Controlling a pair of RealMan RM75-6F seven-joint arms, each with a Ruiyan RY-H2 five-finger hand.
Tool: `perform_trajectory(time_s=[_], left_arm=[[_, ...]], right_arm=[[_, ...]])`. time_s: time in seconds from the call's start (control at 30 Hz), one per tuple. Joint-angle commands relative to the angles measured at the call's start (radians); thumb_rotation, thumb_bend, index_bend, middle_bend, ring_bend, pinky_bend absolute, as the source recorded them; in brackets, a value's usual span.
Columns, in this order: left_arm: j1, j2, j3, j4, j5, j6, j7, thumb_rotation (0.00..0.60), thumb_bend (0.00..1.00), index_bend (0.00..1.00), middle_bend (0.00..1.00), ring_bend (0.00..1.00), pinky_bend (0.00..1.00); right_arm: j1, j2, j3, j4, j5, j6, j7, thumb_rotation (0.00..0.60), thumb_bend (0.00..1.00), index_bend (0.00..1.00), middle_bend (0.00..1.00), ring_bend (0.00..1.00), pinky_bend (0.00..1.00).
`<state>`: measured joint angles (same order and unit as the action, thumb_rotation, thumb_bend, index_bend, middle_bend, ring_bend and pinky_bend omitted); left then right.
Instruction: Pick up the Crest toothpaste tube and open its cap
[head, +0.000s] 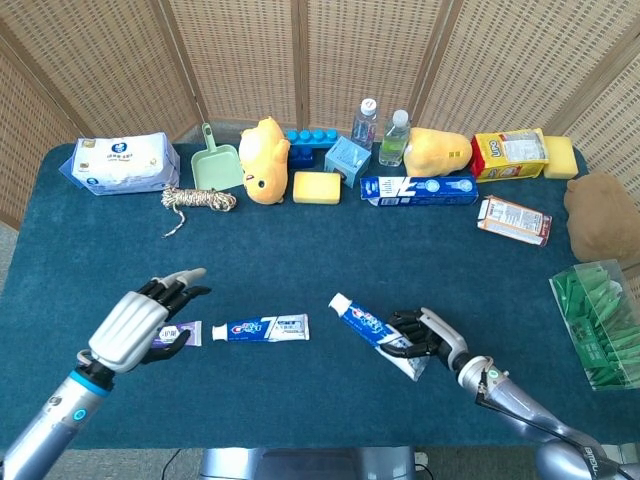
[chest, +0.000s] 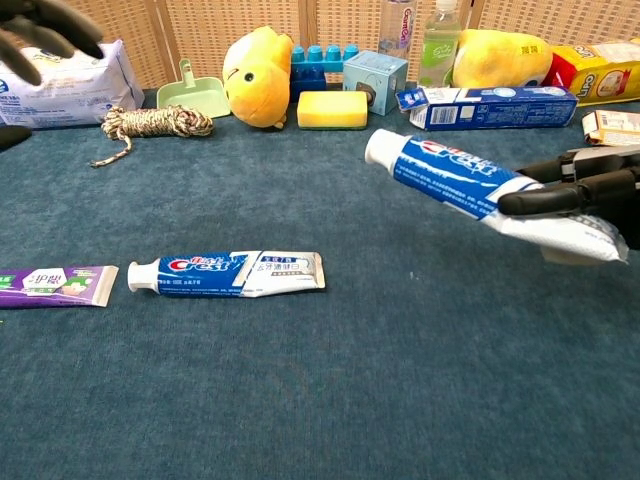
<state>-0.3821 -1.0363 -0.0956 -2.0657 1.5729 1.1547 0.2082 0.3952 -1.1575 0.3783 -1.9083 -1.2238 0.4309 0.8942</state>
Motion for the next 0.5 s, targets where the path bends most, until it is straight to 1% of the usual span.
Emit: perform_trajectory(time_s=[0.03, 0.2, 0.33, 0.5], left_arm=[[-0.029, -0.052, -0.021, 0.015, -0.002, -0.008, 0.041, 0.6, 0.35, 0.2, 0.14, 0.15, 0.25], [-0.072, -0.15, -0.035, 0.035, -0.009, -0.031, 0.098, 0.6, 0.31, 0.21, 0.14, 0.16, 0.25], [-0.101, -0.212, -0.038, 0.052, -0.02, -0.052, 0.123, 0.6, 0.3, 0.21, 0.15, 0.17, 0.27], [-0.121, -0.291, -0.036, 0.077, -0.025, -0.054, 0.146, 0.6, 0.3, 0.21, 0.17, 0.2, 0.29]], right_arm=[[-0.003, 0.008, -0.005, -0.018, -0.018, -0.018, 0.028, 0.6, 0.45, 0.91, 0.85, 0.83, 0.9], [0.001, 0.009, -0.014, -0.038, -0.037, -0.032, 0.059, 0.6, 0.45, 0.91, 0.85, 0.83, 0.9], [0.007, 0.001, -0.019, -0.05, -0.047, -0.038, 0.082, 0.6, 0.45, 0.91, 0.85, 0.83, 0.9], [0.014, -0.009, -0.023, -0.064, -0.06, -0.045, 0.114, 0.6, 0.45, 0.91, 0.85, 0.83, 0.9]])
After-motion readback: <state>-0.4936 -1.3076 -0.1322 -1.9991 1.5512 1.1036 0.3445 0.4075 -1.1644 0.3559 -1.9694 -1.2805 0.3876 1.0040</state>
